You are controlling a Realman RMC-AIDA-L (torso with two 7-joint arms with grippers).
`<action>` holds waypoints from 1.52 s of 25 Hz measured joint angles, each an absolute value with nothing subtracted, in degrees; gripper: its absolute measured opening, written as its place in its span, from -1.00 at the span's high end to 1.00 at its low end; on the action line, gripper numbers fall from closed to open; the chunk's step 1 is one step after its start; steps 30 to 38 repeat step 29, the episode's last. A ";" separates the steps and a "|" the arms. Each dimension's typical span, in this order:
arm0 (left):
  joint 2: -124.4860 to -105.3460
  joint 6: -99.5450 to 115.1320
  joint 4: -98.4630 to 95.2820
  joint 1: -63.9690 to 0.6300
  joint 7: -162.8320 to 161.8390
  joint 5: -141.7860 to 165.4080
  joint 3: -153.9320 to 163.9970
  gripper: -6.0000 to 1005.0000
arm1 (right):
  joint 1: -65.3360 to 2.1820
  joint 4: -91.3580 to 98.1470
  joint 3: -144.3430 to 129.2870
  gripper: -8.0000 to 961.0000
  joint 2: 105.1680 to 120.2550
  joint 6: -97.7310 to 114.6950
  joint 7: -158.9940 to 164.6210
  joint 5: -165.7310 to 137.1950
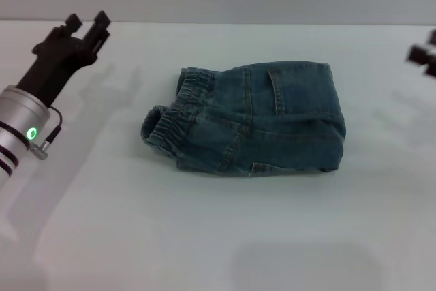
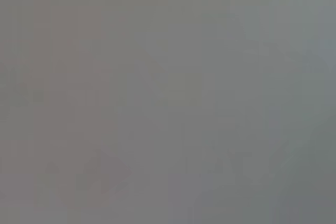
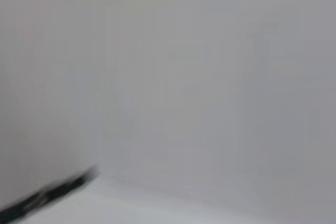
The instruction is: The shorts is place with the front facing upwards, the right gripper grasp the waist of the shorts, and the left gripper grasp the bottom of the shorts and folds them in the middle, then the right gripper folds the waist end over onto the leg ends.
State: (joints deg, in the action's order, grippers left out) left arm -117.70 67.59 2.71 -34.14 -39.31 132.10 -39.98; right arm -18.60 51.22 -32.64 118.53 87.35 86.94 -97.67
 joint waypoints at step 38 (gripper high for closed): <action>-118.31 82.53 8.26 -23.43 -27.33 132.10 -45.71 -0.23 | -17.17 9.47 -12.73 -0.44 118.84 81.21 26.67 -50.22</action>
